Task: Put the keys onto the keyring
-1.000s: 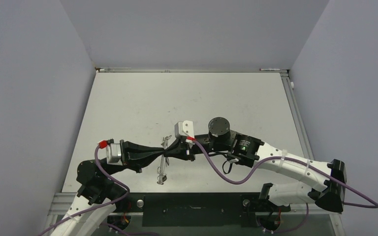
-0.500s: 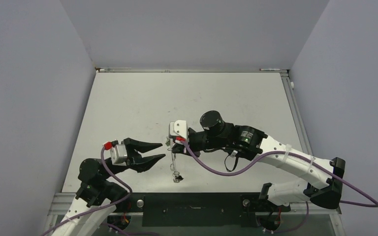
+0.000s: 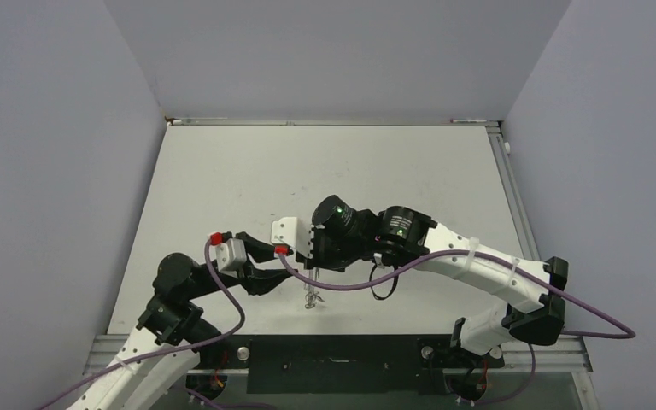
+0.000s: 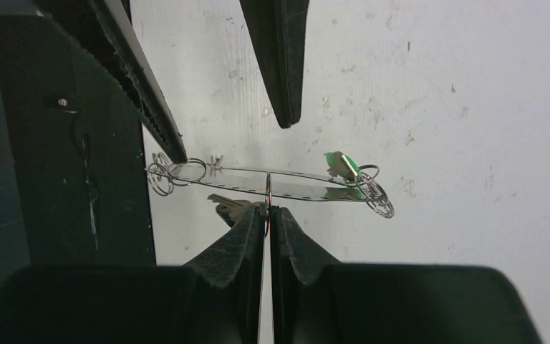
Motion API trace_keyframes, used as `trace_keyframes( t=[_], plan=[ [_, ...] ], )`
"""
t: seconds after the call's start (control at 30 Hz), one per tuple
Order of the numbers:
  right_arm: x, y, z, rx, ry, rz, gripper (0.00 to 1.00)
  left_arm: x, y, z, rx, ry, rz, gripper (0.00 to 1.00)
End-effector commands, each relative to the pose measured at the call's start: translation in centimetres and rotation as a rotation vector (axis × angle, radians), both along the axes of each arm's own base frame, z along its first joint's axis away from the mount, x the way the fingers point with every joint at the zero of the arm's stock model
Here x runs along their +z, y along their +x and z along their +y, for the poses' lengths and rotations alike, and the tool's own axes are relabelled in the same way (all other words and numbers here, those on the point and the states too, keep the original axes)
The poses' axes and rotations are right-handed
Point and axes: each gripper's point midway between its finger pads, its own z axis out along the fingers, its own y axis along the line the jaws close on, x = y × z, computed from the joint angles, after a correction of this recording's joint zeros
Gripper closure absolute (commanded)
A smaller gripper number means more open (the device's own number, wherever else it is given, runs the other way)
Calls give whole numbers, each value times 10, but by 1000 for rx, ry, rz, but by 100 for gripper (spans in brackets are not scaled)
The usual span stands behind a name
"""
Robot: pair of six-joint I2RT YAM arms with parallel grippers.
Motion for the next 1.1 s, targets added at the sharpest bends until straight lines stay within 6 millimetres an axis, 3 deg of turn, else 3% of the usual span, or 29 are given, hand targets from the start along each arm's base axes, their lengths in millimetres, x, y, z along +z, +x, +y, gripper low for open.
trace_keyframes(
  t=[0.0,0.13,0.2,0.4,0.5,0.7,0.87,1.07],
  plan=[
    [6,12,-15,-101,-107,-69,95,9,3,-7,7,71,-22,59],
    [-19,22,-26,-179,-225,-95,95,-9,9,-12,24,144,60,58],
    [-27,25,-30,-203,-260,-103,95,-12,13,-12,49,143,98,53],
    [-19,29,-28,-218,-254,-111,95,-26,21,-7,130,153,117,35],
    [-14,22,-21,-187,-234,-81,95,-33,20,-6,119,186,101,32],
    [-10,11,-18,-161,-232,-66,95,-34,18,-11,86,199,86,32],
    [6,-13,-9,-53,-123,-19,95,-18,0,-17,-19,142,20,40],
    [5,-30,0,13,-113,-10,95,-8,-14,-21,-101,97,-13,50]
  ],
)
